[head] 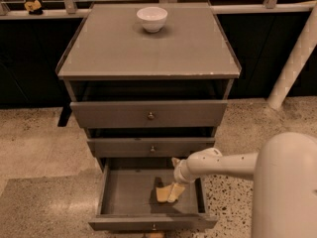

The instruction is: Pick sponge from bottom drawer and place on counter

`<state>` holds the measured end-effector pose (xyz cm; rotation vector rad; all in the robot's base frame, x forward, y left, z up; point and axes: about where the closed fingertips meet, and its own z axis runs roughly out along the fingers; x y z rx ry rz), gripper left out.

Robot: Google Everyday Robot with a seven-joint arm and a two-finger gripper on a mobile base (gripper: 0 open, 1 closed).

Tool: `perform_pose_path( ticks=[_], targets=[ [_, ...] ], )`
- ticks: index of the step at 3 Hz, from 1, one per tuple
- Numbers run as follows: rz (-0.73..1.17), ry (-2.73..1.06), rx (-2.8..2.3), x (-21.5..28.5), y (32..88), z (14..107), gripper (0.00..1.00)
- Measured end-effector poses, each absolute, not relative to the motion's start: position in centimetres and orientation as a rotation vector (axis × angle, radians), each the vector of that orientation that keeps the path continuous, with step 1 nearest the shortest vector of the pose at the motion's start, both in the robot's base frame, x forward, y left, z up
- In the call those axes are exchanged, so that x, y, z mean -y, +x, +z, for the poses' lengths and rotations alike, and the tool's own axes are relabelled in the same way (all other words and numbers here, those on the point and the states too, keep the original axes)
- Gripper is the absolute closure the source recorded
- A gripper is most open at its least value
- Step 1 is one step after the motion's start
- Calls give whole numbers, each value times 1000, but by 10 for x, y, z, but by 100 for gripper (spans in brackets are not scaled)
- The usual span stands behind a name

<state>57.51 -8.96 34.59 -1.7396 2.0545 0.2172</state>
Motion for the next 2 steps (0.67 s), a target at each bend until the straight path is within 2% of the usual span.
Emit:
perform_pose_path(
  ticks=[2],
  targets=[
    [222,-1646,-2155,66,611,262,0]
  ],
)
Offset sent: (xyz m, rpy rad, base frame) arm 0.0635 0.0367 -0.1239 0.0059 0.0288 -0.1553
